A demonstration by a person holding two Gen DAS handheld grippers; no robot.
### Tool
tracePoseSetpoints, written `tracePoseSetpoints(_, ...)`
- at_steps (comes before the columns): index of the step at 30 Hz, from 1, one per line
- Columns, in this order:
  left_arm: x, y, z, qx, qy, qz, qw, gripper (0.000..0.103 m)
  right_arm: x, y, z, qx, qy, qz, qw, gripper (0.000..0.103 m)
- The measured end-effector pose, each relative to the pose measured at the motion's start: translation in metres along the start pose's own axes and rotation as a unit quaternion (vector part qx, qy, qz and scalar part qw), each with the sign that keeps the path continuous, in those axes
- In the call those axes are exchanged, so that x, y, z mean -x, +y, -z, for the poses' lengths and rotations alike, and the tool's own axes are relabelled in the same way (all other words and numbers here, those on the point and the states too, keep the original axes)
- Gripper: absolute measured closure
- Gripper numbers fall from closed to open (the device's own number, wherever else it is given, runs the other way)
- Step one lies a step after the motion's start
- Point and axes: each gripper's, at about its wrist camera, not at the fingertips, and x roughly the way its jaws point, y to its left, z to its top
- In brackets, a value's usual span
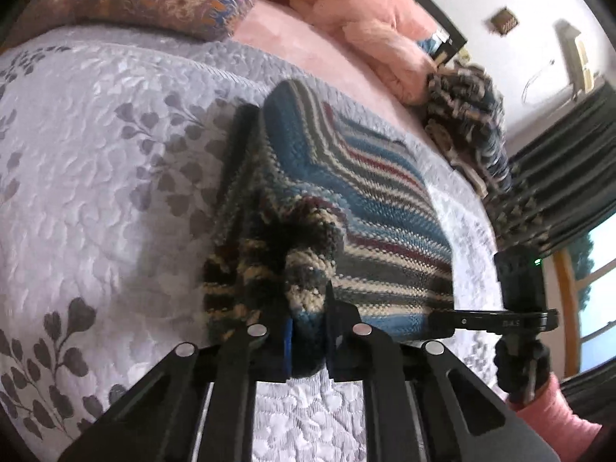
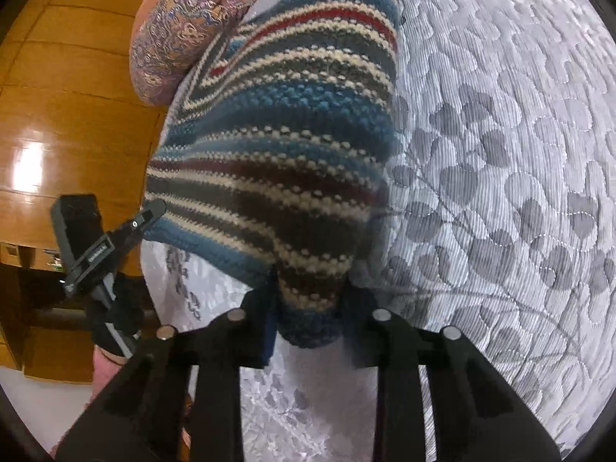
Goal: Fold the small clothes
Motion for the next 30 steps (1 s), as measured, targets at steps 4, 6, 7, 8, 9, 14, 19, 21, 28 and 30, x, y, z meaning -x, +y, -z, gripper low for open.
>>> tracePoseSetpoints(4, -0.005, 0.019, 0.008, 0.011, 0.011, -0.004, 0.9999, 0.092, -0.005, 0.001, 0.006, 0.012, 0.006, 0.024, 1.000, 0.079)
tracePoseSetpoints(6, -0.015, 0.023, 0.010, 0.008, 0.018, -0.013, 0.9997, 0.092, -0.010, 0.001, 0.006, 0.015, 0.007, 0.034, 0.999, 0.079)
tracePoseSetpoints(7, -0.019, 0.025, 0.011, 0.006, 0.018, -0.017, 0.9997, 0.092, -0.012, 0.000, 0.007, 0.017, 0.007, 0.040, 0.999, 0.079)
tracePoseSetpoints(8, -0.023, 0.029, 0.013, 0.008, 0.017, -0.015, 0.9997, 0.092, -0.013, -0.001, 0.007, 0.019, 0.008, 0.047, 0.999, 0.079)
tracePoseSetpoints(9, -0.026, 0.031, 0.014, 0.010, 0.017, -0.013, 0.9997, 0.092, -0.014, -0.001, 0.007, 0.021, 0.008, 0.052, 0.998, 0.079)
tracePoseSetpoints(14, -0.030, 0.025, 0.018, -0.012, 0.015, -0.025, 0.9995, 0.089, -0.020, 0.002, 0.006, 0.029, 0.007, 0.066, 0.997, 0.077)
tracePoseSetpoints(19, -0.011, 0.008, 0.013, -0.025, 0.019, -0.037, 0.9988, 0.072, 0.000, 0.012, 0.003, 0.032, -0.010, 0.063, 0.997, 0.068)
tracePoseSetpoints(21, 0.003, 0.001, 0.006, -0.037, 0.002, -0.046, 0.9982, 0.047, 0.015, 0.019, -0.001, 0.043, -0.032, 0.073, 0.996, 0.059)
tracePoseSetpoints(28, -0.009, -0.011, -0.061, -0.038, -0.013, -0.050, 0.9979, 0.045, 0.025, 0.028, -0.034, 0.042, -0.060, 0.106, 0.992, 0.057)
tracePoseSetpoints(30, -0.023, -0.006, -0.074, -0.021, -0.005, -0.049, 0.9986, 0.045, 0.021, 0.030, -0.042, 0.047, -0.061, 0.119, 0.990, 0.057)
